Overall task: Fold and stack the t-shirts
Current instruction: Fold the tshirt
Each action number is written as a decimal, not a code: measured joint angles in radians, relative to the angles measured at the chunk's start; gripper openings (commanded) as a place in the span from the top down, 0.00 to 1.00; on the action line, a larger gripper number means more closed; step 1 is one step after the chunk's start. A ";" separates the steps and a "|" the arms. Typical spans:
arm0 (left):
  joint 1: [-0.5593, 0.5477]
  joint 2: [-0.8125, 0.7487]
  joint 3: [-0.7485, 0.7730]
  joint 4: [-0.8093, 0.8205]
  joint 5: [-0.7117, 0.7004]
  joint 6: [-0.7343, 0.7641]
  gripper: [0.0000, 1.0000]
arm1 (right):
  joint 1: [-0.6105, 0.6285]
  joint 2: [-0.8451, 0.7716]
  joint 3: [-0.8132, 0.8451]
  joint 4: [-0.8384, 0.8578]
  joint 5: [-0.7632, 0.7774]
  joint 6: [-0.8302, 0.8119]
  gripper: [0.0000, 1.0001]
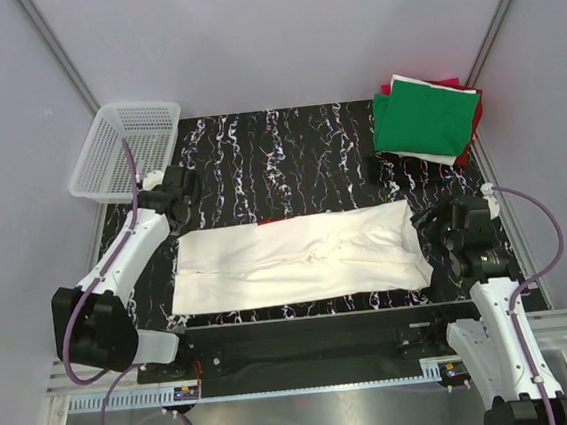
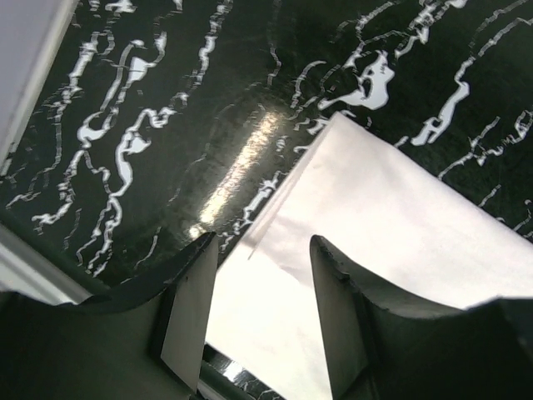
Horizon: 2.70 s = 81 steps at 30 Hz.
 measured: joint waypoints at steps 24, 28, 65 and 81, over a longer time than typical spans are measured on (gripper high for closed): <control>-0.225 0.441 0.029 0.137 0.100 0.045 0.53 | 0.237 1.091 0.418 0.230 -0.237 0.011 0.28; -0.275 0.326 -0.101 0.189 0.148 0.010 0.53 | 0.265 1.357 0.772 0.173 -0.246 -0.030 0.31; -0.665 -0.092 -0.031 0.022 0.327 -0.301 0.41 | 0.363 1.468 1.188 0.088 -0.173 -0.282 0.24; -0.248 0.859 0.745 0.197 0.471 0.094 0.53 | 0.379 1.308 0.657 0.317 -0.382 -0.278 0.31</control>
